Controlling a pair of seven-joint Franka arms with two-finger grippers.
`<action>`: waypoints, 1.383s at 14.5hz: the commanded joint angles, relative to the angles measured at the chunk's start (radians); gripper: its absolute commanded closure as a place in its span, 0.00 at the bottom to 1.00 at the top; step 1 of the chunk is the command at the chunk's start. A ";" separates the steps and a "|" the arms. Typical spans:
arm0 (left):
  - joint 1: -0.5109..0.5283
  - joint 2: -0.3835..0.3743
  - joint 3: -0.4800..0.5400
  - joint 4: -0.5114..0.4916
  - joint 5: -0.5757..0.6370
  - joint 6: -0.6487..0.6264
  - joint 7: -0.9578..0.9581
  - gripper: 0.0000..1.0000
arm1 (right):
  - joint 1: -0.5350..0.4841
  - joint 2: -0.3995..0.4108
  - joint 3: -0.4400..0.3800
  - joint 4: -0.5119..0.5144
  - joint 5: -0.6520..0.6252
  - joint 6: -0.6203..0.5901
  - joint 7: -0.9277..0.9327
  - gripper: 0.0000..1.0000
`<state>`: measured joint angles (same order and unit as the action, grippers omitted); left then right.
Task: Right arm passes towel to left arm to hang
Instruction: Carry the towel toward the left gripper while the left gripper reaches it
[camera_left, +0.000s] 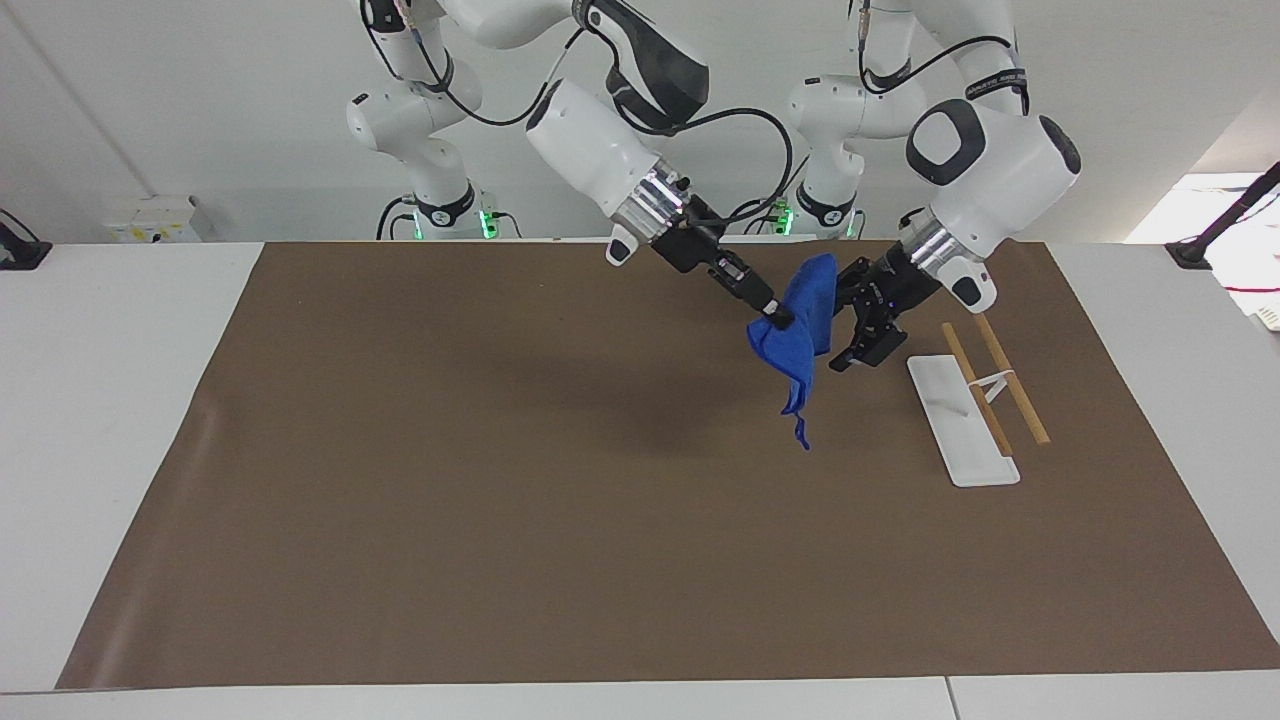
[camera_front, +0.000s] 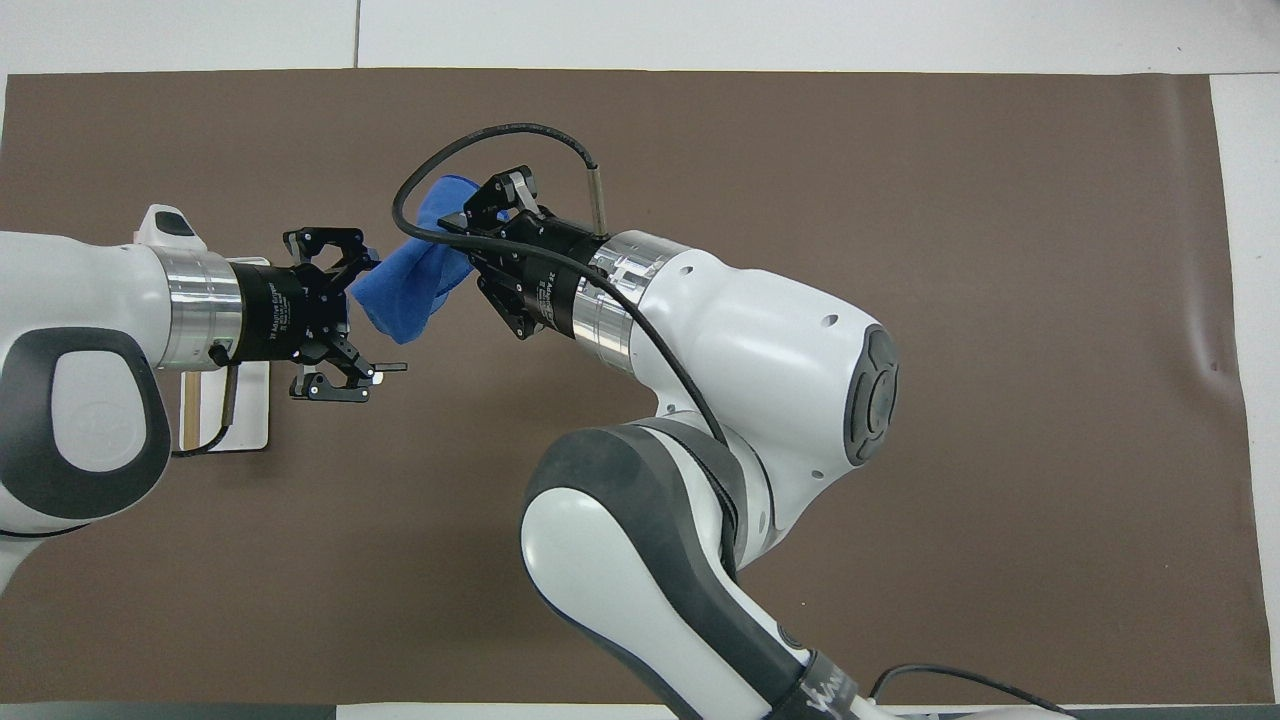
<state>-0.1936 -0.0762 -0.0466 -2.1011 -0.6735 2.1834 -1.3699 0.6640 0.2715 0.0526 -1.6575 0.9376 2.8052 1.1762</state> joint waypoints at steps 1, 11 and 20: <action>-0.044 -0.033 0.007 -0.051 -0.047 0.093 -0.090 0.00 | 0.005 0.012 -0.002 0.016 0.017 0.007 -0.004 1.00; -0.015 -0.019 0.016 -0.031 -0.089 0.113 -0.086 1.00 | -0.012 0.015 -0.002 0.016 0.015 0.005 -0.013 1.00; 0.011 -0.023 0.019 0.009 0.027 0.119 0.011 1.00 | -0.089 0.003 -0.019 -0.053 -0.015 0.000 -0.321 0.00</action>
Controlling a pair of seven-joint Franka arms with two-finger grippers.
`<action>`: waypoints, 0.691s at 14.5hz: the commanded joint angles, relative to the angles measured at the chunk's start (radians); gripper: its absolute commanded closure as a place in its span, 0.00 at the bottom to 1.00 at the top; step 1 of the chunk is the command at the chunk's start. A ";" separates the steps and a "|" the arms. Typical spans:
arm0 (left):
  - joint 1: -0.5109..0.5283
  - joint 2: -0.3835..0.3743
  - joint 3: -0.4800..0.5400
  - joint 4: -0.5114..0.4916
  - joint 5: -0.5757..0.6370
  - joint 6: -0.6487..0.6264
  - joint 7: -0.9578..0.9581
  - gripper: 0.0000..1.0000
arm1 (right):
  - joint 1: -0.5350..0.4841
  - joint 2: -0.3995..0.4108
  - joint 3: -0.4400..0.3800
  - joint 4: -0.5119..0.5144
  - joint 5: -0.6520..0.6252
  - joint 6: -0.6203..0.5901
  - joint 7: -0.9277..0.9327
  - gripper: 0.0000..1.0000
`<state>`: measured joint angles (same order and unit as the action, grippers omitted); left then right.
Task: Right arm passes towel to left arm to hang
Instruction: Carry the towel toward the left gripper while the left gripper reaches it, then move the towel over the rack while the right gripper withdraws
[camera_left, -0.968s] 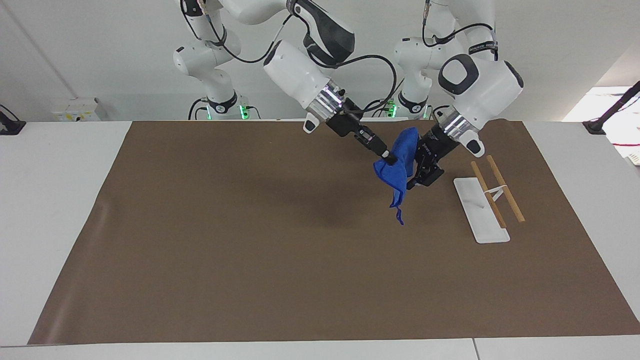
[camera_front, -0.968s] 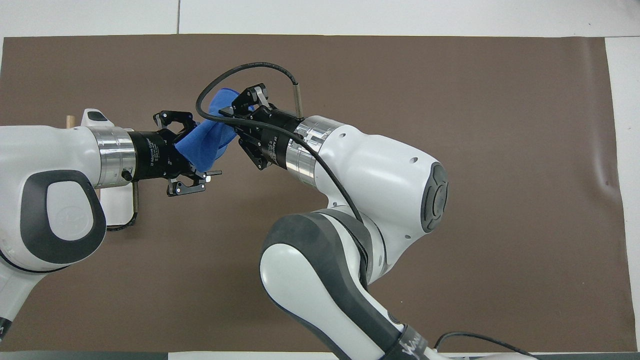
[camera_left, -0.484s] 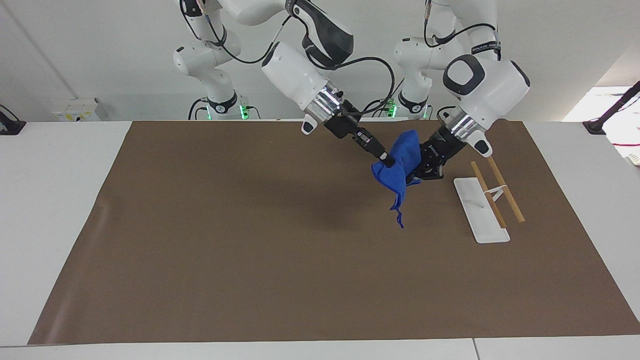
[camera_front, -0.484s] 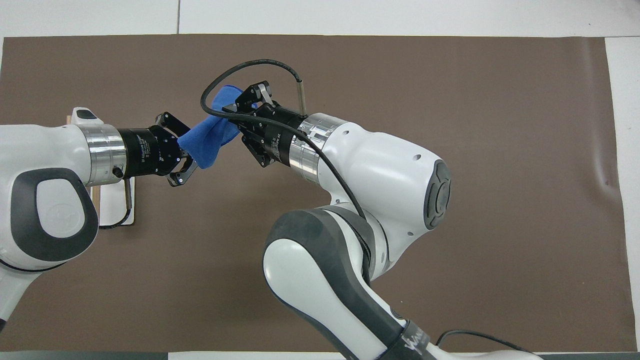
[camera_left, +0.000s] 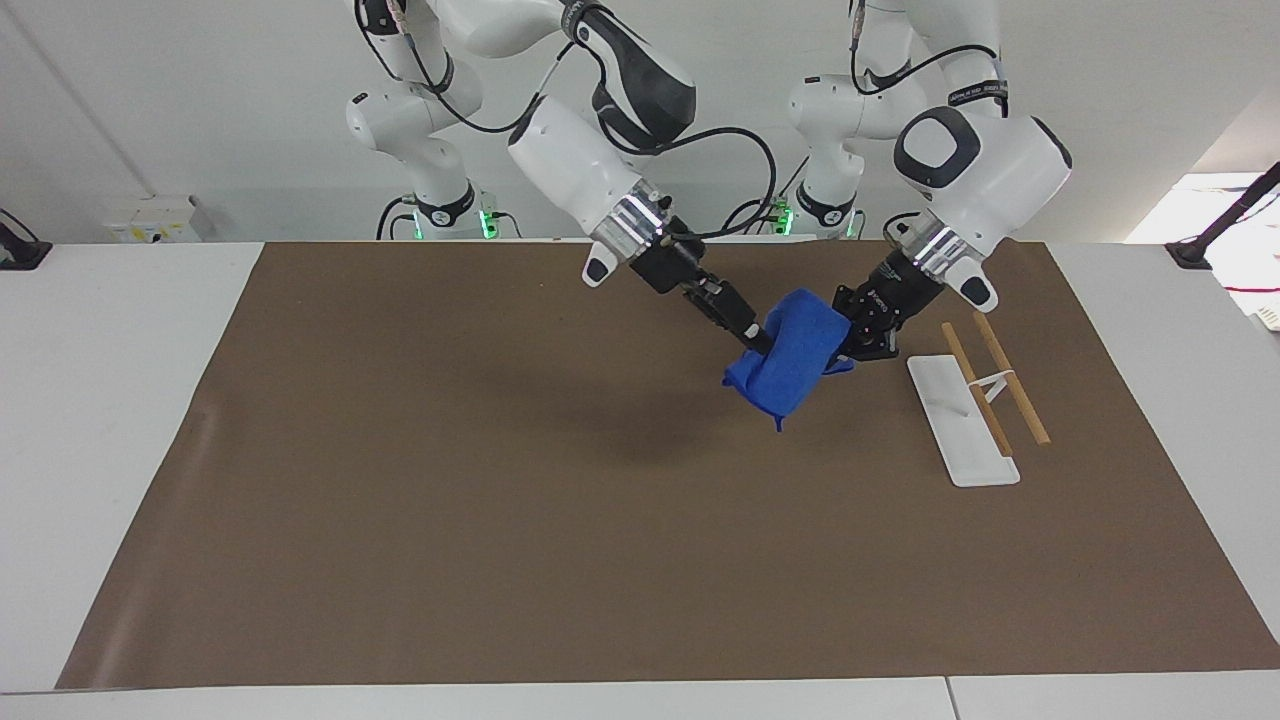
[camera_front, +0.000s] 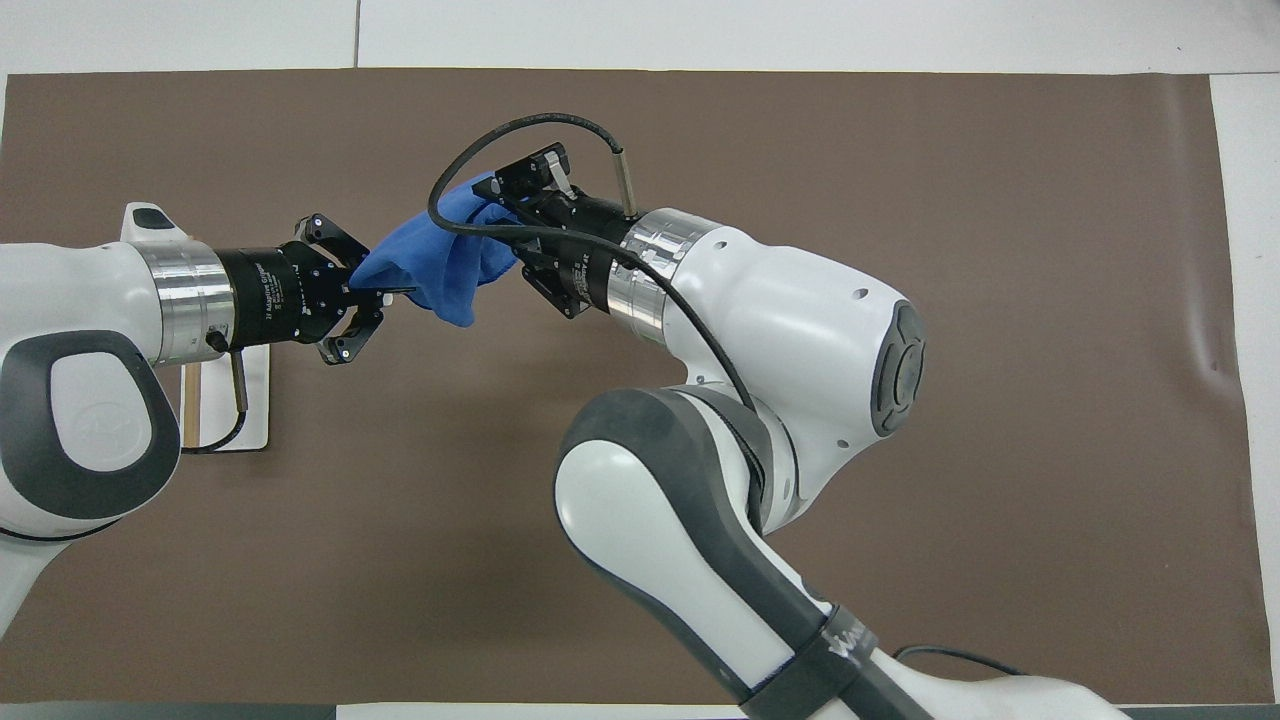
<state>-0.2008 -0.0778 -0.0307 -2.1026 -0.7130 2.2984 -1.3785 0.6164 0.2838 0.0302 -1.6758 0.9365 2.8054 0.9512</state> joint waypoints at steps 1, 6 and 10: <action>0.032 -0.025 0.003 0.019 0.149 0.007 0.021 1.00 | -0.067 -0.017 0.002 -0.054 -0.065 -0.004 -0.142 0.00; 0.124 -0.071 0.003 0.026 0.440 -0.014 0.194 1.00 | -0.234 -0.063 0.002 -0.133 -0.397 -0.225 -0.391 0.00; 0.279 -0.112 0.005 -0.025 0.452 -0.019 0.424 1.00 | -0.385 -0.077 0.002 -0.118 -0.657 -0.441 -0.613 0.00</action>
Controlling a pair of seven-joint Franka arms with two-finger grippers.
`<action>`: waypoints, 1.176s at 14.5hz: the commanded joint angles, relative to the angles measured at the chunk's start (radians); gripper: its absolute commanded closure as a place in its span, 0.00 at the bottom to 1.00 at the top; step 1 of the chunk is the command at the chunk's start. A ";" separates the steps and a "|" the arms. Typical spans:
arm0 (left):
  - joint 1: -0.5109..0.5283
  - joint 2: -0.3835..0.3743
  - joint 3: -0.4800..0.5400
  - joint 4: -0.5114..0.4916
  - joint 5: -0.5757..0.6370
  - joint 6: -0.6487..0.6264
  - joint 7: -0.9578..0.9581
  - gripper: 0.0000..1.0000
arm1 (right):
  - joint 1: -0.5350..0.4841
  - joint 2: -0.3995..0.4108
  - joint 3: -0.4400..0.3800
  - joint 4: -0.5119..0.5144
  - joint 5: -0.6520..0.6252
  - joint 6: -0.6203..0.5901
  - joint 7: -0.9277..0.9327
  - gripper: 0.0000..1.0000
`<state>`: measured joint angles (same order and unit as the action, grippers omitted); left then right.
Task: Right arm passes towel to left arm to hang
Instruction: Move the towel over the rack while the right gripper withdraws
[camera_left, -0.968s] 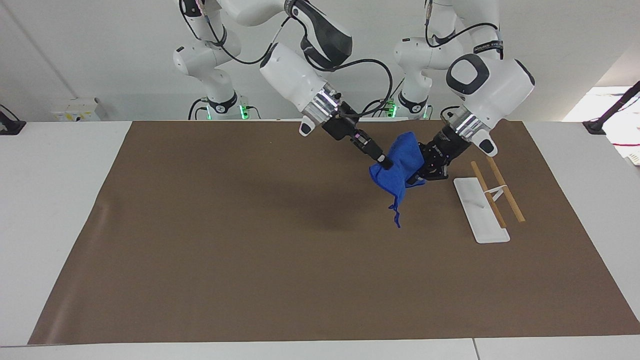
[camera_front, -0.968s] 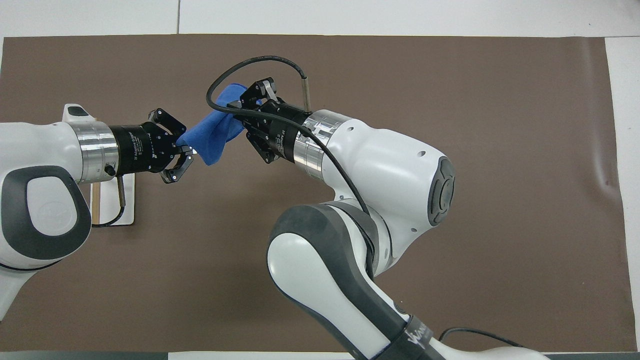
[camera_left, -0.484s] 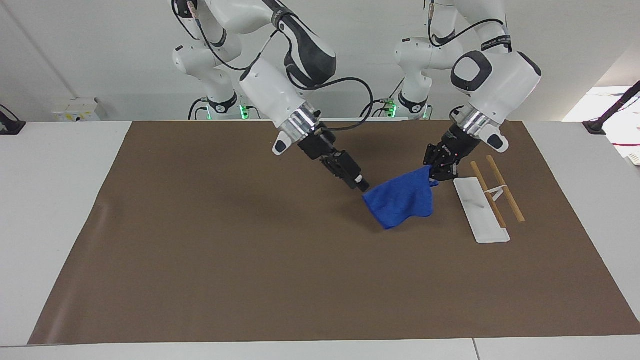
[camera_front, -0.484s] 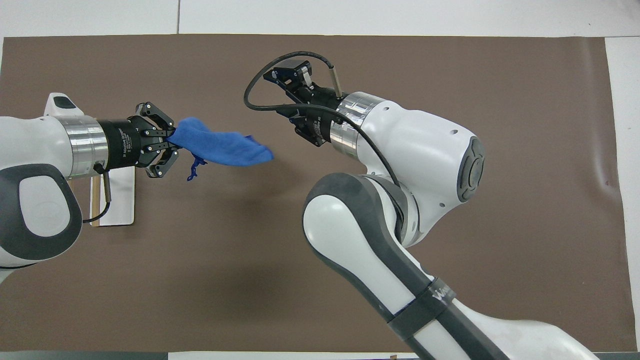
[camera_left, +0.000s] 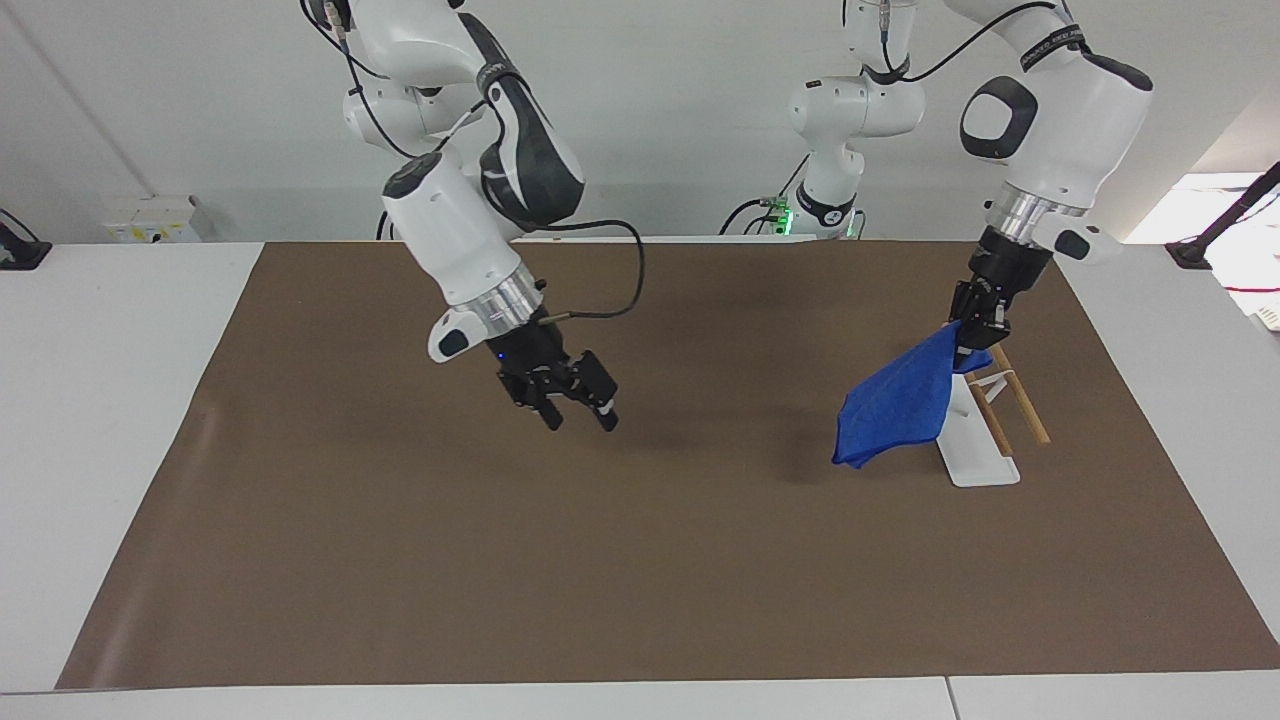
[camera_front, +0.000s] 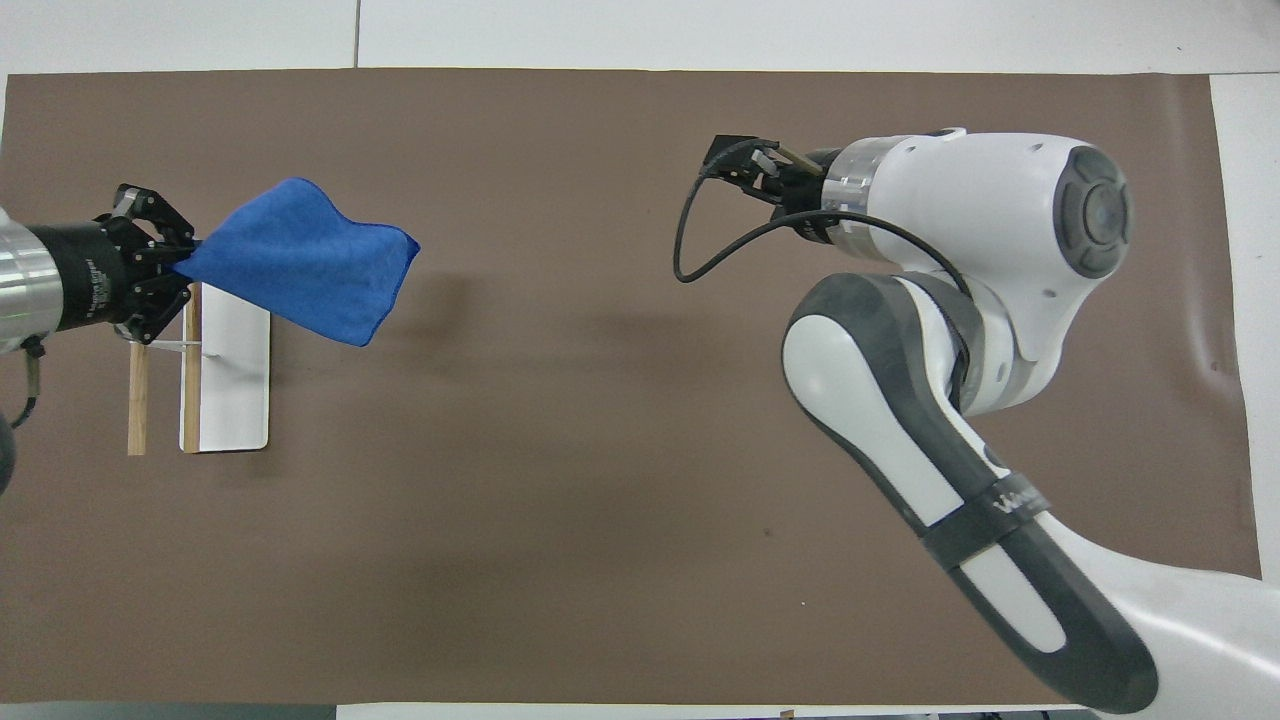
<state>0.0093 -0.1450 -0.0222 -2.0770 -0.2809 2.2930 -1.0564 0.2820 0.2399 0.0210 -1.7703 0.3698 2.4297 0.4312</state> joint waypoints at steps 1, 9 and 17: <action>0.104 -0.060 -0.005 -0.076 0.020 -0.006 0.142 1.00 | -0.081 -0.042 0.008 -0.015 -0.159 -0.119 -0.126 0.00; 0.277 -0.053 -0.007 -0.138 0.019 0.166 0.285 1.00 | -0.204 -0.250 0.005 0.074 -0.406 -0.674 -0.269 0.00; 0.311 -0.039 -0.010 -0.307 -0.018 0.324 0.276 1.00 | -0.277 -0.270 -0.015 0.214 -0.371 -1.014 -0.264 0.00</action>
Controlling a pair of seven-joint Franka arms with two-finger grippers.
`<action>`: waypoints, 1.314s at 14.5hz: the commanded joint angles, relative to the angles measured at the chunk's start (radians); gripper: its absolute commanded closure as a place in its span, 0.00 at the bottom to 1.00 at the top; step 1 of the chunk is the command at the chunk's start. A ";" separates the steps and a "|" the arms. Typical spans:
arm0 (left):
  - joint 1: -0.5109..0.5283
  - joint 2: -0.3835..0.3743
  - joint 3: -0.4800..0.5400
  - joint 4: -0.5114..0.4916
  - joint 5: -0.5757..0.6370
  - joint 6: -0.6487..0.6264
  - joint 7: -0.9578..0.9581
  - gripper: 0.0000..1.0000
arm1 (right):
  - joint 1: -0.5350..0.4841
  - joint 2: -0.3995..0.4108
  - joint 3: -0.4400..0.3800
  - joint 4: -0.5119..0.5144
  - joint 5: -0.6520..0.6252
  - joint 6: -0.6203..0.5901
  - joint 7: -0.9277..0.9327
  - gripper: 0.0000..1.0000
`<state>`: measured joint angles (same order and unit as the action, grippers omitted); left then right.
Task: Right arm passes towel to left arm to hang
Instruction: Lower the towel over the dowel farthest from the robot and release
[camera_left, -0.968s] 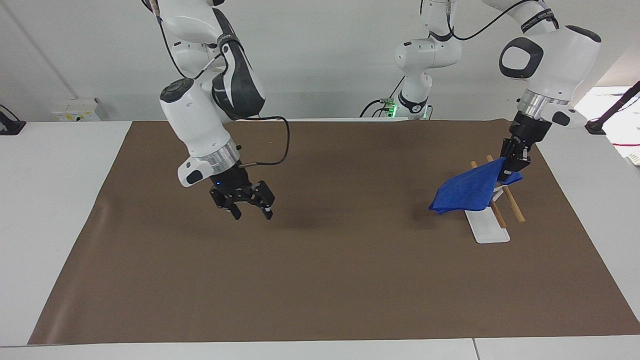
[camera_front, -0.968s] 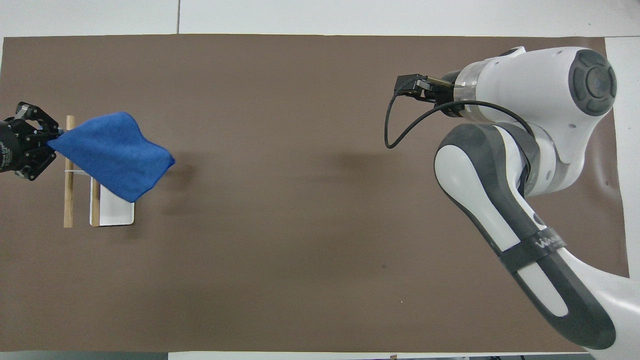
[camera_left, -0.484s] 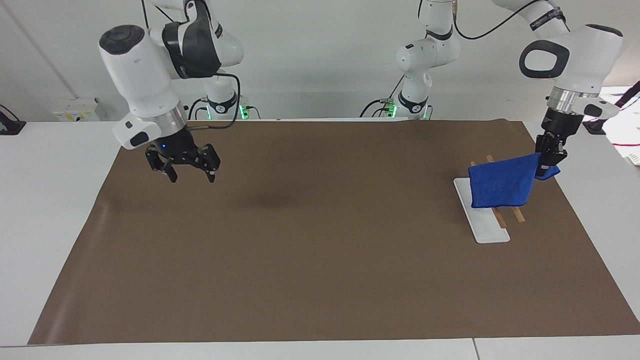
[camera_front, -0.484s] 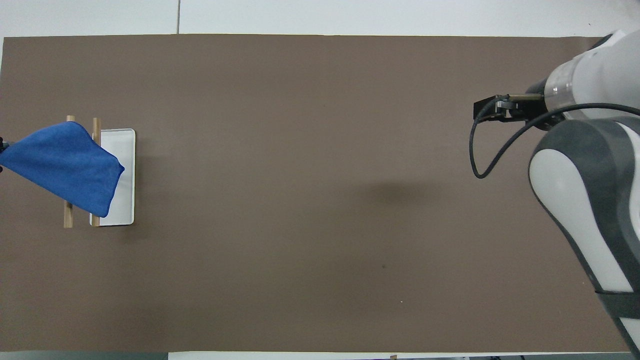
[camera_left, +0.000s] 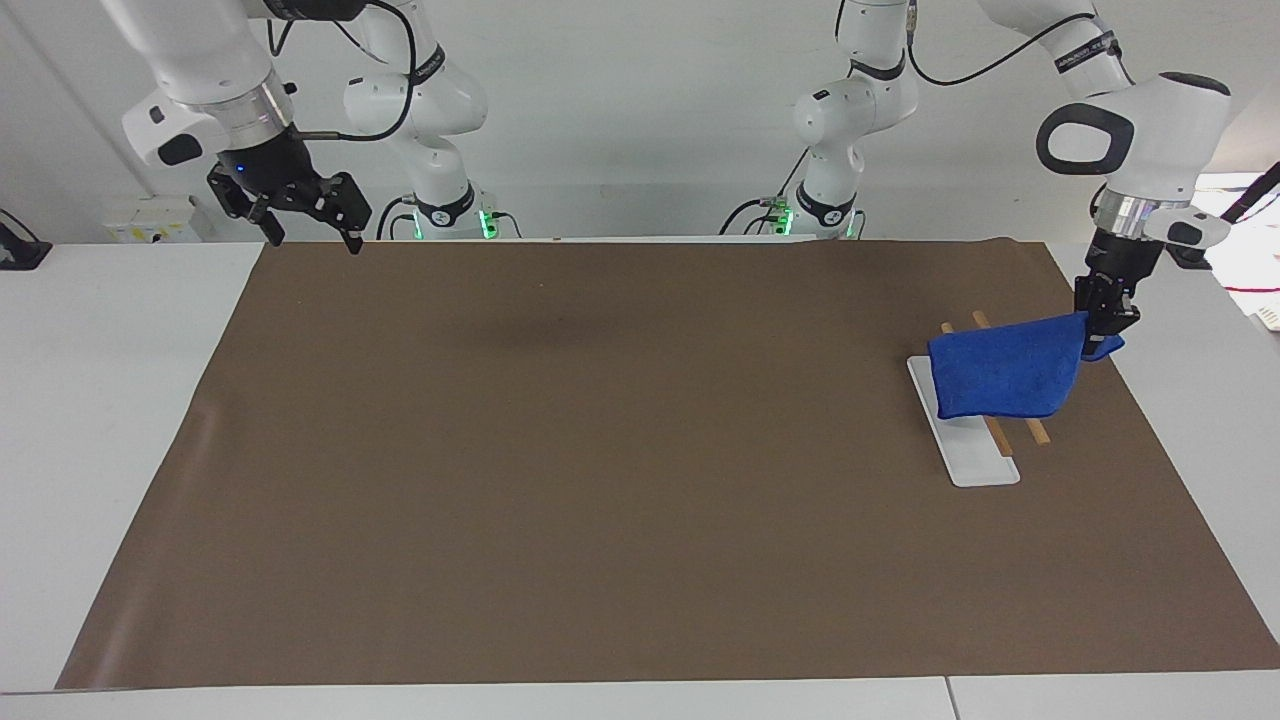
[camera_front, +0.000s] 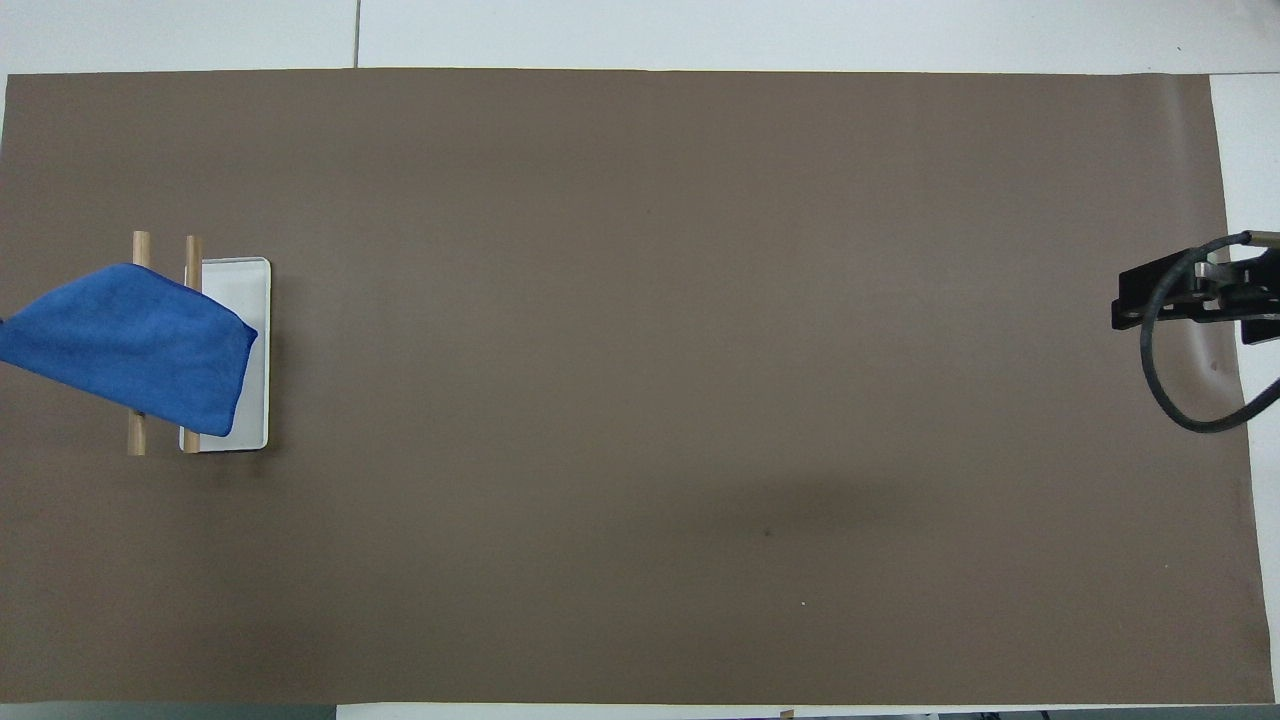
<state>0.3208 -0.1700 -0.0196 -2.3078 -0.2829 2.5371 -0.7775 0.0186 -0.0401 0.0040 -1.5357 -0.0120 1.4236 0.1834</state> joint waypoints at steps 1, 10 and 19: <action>-0.003 -0.008 -0.013 -0.091 -0.037 0.095 -0.003 1.00 | -0.025 0.002 0.002 -0.038 0.013 -0.005 -0.015 0.00; -0.009 0.098 -0.010 0.017 -0.045 0.062 0.007 0.00 | -0.029 0.012 0.011 -0.004 -0.002 0.015 -0.021 0.00; -0.011 0.119 -0.011 0.284 -0.016 -0.227 0.036 0.00 | -0.031 0.003 0.013 -0.020 0.010 0.014 -0.018 0.00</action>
<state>0.3193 -0.0686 -0.0311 -2.0607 -0.3115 2.3548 -0.7724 -0.0043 -0.0280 0.0133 -1.5464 -0.0122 1.4330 0.1834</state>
